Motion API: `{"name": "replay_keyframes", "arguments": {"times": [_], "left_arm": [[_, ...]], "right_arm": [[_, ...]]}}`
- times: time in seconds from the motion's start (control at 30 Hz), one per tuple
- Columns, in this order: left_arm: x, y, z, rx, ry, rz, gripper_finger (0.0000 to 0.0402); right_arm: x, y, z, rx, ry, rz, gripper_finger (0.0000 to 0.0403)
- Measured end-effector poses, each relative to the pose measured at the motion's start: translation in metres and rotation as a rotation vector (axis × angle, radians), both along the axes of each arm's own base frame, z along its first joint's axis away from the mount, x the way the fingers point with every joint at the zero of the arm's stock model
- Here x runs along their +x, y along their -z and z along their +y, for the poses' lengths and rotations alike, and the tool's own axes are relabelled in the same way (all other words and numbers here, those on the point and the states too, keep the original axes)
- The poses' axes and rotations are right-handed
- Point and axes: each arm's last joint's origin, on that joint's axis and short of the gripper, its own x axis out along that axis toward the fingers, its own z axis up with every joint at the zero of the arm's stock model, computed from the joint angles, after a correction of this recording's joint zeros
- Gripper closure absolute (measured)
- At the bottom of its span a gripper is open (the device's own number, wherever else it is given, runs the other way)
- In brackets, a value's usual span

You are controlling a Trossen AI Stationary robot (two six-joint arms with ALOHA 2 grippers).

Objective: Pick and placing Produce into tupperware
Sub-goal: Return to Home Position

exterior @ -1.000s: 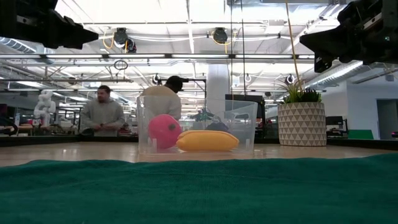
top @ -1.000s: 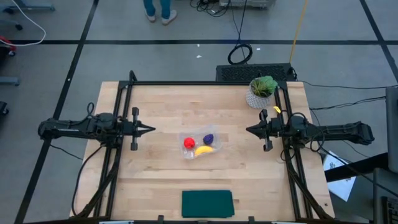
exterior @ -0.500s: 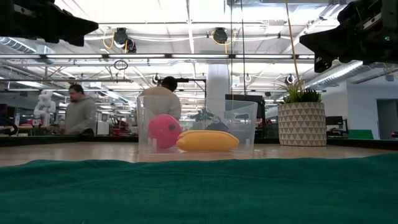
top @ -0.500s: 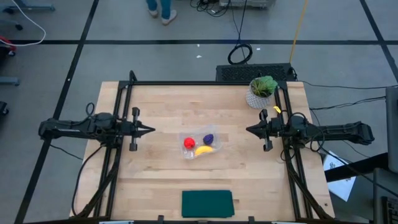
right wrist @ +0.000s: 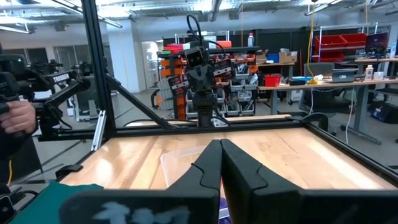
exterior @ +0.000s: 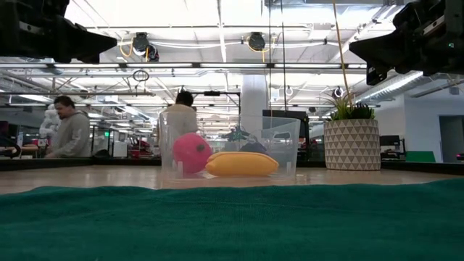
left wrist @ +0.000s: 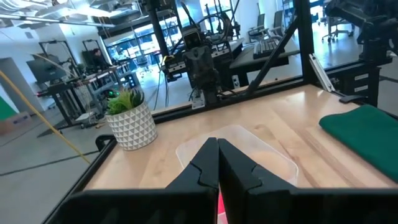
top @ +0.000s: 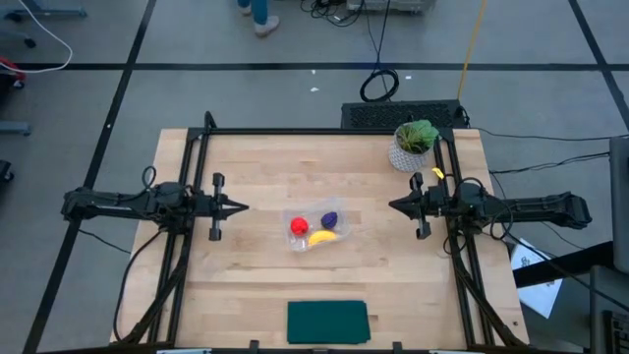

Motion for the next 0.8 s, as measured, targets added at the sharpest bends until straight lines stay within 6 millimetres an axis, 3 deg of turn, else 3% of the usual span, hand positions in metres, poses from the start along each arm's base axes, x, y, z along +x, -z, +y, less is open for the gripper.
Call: {"name": "replay_keyframes", "arguments": {"times": [0.8], "left_arm": [[0.0001,0.0006,0.0002,-0.076,-0.005,0.006,0.0392]], "right_arm": [[-0.0001,-0.0005,0.0,-0.01,0.0,-0.006,0.0403]]}}
